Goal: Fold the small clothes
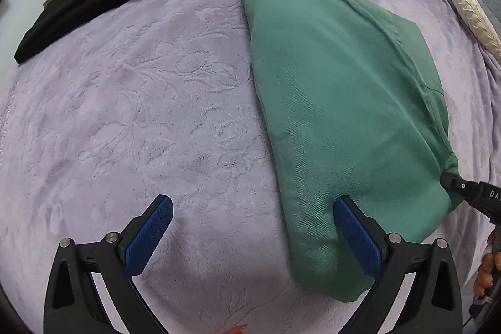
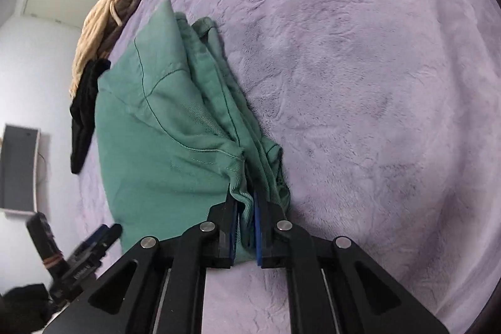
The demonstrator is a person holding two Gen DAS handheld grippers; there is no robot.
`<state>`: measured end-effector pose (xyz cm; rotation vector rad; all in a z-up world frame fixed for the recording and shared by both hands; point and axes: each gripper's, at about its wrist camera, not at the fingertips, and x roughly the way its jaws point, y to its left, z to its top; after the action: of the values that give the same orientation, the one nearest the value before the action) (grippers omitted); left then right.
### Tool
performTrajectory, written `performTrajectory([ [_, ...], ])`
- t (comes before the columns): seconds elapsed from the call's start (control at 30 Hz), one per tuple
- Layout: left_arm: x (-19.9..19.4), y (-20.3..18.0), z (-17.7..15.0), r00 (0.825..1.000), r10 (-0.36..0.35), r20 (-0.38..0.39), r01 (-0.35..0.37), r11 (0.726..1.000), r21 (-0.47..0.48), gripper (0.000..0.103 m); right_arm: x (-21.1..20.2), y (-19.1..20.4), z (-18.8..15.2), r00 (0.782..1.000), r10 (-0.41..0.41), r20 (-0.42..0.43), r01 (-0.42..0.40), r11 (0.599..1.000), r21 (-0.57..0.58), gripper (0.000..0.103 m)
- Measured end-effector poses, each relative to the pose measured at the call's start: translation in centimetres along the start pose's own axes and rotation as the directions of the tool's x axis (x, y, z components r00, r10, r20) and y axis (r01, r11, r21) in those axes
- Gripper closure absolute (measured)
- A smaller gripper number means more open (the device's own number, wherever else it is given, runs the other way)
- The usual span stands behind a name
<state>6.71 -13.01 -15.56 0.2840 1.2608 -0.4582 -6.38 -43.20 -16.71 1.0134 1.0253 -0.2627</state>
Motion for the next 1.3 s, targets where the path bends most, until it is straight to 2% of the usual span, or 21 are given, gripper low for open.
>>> performTrajectory([
  [0.03,-0.1,-0.1,-0.1,1.000,0.005,0.010,-0.005,1.000,0.012,0.000,-1.0,0.3,0.2,1.000,-0.015,0.019,0.015,1.000,-0.016,0.072],
  [0.13,-0.1,-0.3,-0.3,1.000,0.012,0.011,-0.013,1.000,0.024,0.000,-3.9,2.9,1.6,0.995,-0.010,0.098,0.022,0.992,-0.121,0.070],
  [0.2,-0.2,-0.3,-0.2,1.000,0.014,0.008,-0.014,1.000,0.021,0.000,-4.0,4.6,3.2,0.994,0.014,0.105,0.004,0.985,-0.170,0.070],
  [0.3,-0.3,-0.5,-0.3,1.000,0.017,0.009,-0.018,1.000,0.022,0.000,-2.0,7.9,5.6,0.997,0.011,0.082,0.009,0.969,-0.248,0.070],
  [0.4,-0.3,-0.6,0.1,1.000,0.022,0.005,-0.022,1.000,0.015,0.000,2.1,9.6,6.9,0.995,-0.088,0.036,0.095,0.948,-0.304,0.070],
  [0.47,-0.2,-0.4,0.1,1.000,0.021,0.003,-0.021,1.000,0.009,0.000,4.2,9.0,7.5,0.991,-0.136,0.004,0.131,0.948,-0.289,0.070],
  [0.5,-0.2,-0.4,0.1,1.000,0.020,0.002,-0.020,1.000,0.004,0.000,4.9,8.5,7.8,0.989,-0.151,-0.003,0.144,0.951,-0.273,0.074],
  [0.53,-0.1,-0.2,0.1,1.000,0.018,0.000,-0.018,1.000,0.000,0.000,5.3,8.1,8.0,0.987,-0.159,0.001,0.154,0.954,-0.258,0.084],
  [0.57,-0.1,-0.2,0.1,1.000,0.017,-0.001,-0.017,1.000,-0.003,0.000,5.5,7.6,8.3,0.987,-0.162,0.004,0.158,0.956,-0.247,0.086],
  [0.73,0.1,-0.1,0.1,1.000,0.005,0.001,-0.005,1.000,-0.008,0.000,7.1,5.5,8.9,0.987,-0.158,-0.027,0.149,0.967,-0.205,0.086],
  [0.8,0.1,-0.3,0.1,1.000,0.001,0.000,-0.001,1.000,-0.008,0.000,6.6,5.3,8.7,0.988,-0.154,-0.017,0.148,0.970,-0.193,0.081],
  [0.83,0.1,-0.3,0.1,1.000,0.007,-0.001,-0.007,1.000,-0.007,0.000,6.3,5.0,8.6,0.987,-0.159,-0.014,0.154,0.972,-0.177,0.069],
  [0.87,0.1,-0.4,0.1,1.000,0.012,-0.001,-0.012,1.000,-0.005,0.000,5.8,4.7,8.5,0.988,-0.152,-0.013,0.148,0.976,-0.158,0.064],
  [1.07,-0.1,-0.4,0.3,0.999,0.026,-0.021,-0.026,1.000,-0.003,0.000,1.9,3.2,6.9,0.993,-0.114,-0.006,0.113,0.987,-0.117,0.060],
  [1.17,0.2,-0.7,0.6,0.999,0.032,-0.026,-0.032,1.000,0.000,0.000,0.7,2.5,5.6,0.994,-0.107,-0.019,0.104,0.989,-0.105,0.049],
  [1.3,0.4,-0.9,1.2,0.998,0.045,-0.037,-0.045,0.999,0.005,0.000,-0.2,1.7,4.1,0.996,-0.082,-0.045,0.078,0.993,-0.090,0.046],
])
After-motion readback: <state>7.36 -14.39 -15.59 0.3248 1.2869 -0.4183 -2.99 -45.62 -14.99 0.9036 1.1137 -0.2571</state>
